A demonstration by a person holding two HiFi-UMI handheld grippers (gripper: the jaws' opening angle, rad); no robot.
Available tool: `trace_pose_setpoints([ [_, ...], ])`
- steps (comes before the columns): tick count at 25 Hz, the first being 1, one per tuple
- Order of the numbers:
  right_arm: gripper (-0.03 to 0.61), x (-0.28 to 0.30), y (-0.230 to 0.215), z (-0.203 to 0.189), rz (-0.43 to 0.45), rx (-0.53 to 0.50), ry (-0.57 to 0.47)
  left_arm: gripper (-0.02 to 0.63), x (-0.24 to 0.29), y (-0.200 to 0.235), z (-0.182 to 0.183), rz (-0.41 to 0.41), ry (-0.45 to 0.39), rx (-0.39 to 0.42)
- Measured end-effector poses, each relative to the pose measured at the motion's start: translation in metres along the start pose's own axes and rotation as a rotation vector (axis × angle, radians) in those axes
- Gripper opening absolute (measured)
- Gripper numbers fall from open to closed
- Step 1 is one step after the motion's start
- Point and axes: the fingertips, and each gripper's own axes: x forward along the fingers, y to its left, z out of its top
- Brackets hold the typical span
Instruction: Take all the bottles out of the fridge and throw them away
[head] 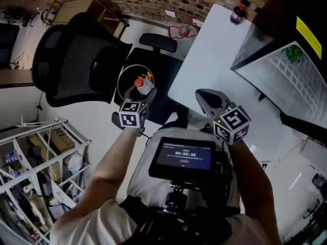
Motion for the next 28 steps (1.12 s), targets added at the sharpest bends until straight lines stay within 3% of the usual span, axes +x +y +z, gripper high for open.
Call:
trace_pose_setpoints([
  [5, 0.003, 0.021, 0.003, -0.008, -0.006, 0.01, 0.046, 0.302, 0.019, 0.058, -0.027, 0.033, 0.089, 0.055],
  [11, 0.003, 0.031, 0.001, -0.016, -0.055, 0.038, 0.082, 0.304, 0.057, 0.104, -0.07, -0.001, 0.179, 0.135],
  [14, 0.003, 0.034, -0.002, -0.019, -0.079, 0.048, 0.099, 0.304, 0.074, 0.108, -0.092, -0.036, 0.253, 0.164],
  [23, 0.003, 0.046, -0.002, -0.042, -0.11, 0.103, 0.146, 0.306, 0.116, 0.133, -0.16, -0.03, 0.497, 0.176],
  [25, 0.003, 0.048, 0.001, -0.051, -0.115, 0.117, 0.16, 0.307, 0.125, 0.136, -0.172, -0.043, 0.579, 0.157],
  [28, 0.003, 0.049, 0.004, -0.06, -0.129, 0.135, 0.172, 0.308, 0.122, 0.134, -0.206, -0.084, 0.809, 0.106],
])
